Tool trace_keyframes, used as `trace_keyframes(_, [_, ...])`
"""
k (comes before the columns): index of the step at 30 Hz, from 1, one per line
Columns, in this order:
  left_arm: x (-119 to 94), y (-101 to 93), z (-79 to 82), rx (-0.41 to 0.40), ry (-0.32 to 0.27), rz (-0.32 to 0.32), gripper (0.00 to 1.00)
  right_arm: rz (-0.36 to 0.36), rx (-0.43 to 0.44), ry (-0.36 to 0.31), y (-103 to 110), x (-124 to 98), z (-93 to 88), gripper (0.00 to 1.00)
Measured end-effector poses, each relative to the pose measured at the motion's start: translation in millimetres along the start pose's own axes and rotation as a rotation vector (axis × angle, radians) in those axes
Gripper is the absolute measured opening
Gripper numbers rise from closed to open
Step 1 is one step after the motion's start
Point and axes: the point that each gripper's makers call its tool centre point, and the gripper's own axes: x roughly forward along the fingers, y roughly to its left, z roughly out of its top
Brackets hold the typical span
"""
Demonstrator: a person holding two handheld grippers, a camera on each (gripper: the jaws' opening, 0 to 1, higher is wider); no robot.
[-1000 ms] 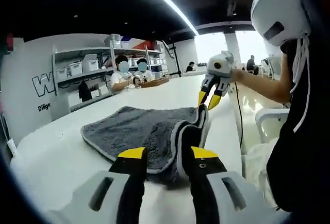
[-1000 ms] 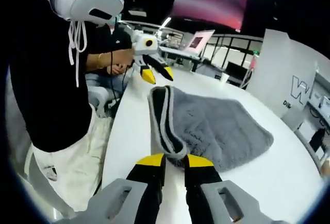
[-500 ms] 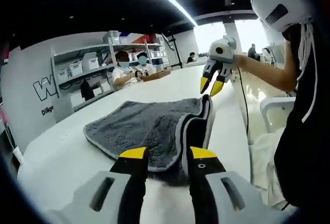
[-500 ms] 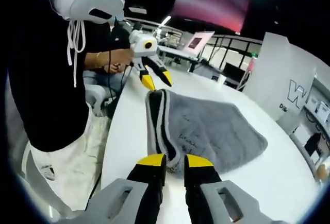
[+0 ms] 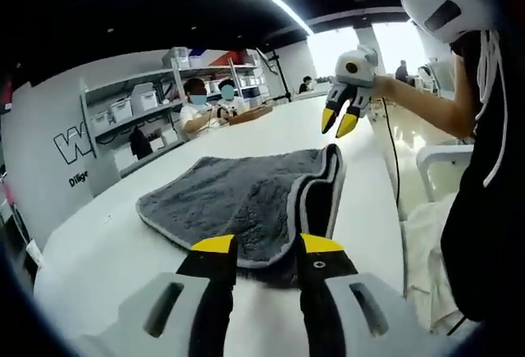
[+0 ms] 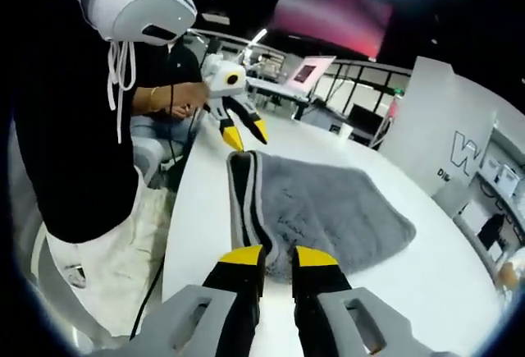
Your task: Open the folded towel by lifting each exposed corner and separating the folded layers until the towel lies flat within the target outline without major curled edges
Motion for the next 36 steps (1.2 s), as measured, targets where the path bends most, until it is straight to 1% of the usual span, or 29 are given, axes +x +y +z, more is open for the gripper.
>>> trace_keyframes(2, [0, 3.5, -7.2, -0.002, 0.023, 0.019, 0.28, 0.001, 0.002, -0.001, 1, 1, 0.2, 0.08])
trace_keyframes(3, [1, 3.3, -8.5, 0.001, 0.028, 0.019, 0.28, 0.001, 0.002, -0.001, 1, 1, 0.3, 0.07])
trace_keyframes(6, [3, 5.9, -9.9, -0.008, 0.013, 0.028, 0.28, 0.002, 0.003, 0.003, 3, 3, -0.3, 0.07])
trace_keyframes(8, [4, 6.7, -9.0, -0.005, 0.01, 0.036, 0.28, -0.002, 0.005, 0.005, 3, 4, -0.5, 0.08])
trace_keyframes(13, [9, 6.9, -3.5, 0.036, 0.003, 0.05, 0.28, -0.008, 0.002, 0.001, 3, 5, 2.5, 0.08])
trace_keyframes(16, [10, 7.4, -1.8, 0.035, -0.007, 0.051, 0.27, -0.052, 0.022, -0.026, -4, 8, 10.3, 0.09])
trace_keyframes(20, [12, 8.7, -1.6, 0.034, -0.006, 0.059, 0.27, -0.071, 0.02, -0.035, -6, 10, 17.2, 0.09])
trace_keyframes(22, [12, 8.4, -2.3, 0.032, 0.0, 0.061, 0.24, -0.082, 0.017, -0.038, -8, 12, 21.4, 0.09])
trace_keyframes(23, [13, 6.7, -2.3, 0.034, -0.001, 0.052, 0.23, -0.087, 0.015, -0.039, -8, 13, 23.1, 0.09])
trace_keyframes(26, [14, 2.9, -1.7, 0.039, -0.004, 0.039, 0.17, -0.091, -0.001, -0.034, -8, 17, 28.9, 0.09])
trace_keyframes(30, [17, 4.2, -2.6, 0.059, 0.008, 0.047, 0.16, -0.086, -0.028, -0.043, -5, 25, 40.7, 0.09])
trace_keyframes(33, [18, 6.6, -3.0, 0.061, 0.014, 0.055, 0.16, -0.097, -0.035, -0.06, -7, 29, 48.3, 0.11])
trace_keyframes(36, [19, 7.6, -3.7, 0.076, 0.021, 0.06, 0.13, -0.108, -0.047, -0.057, -10, 33, 51.5, 0.11])
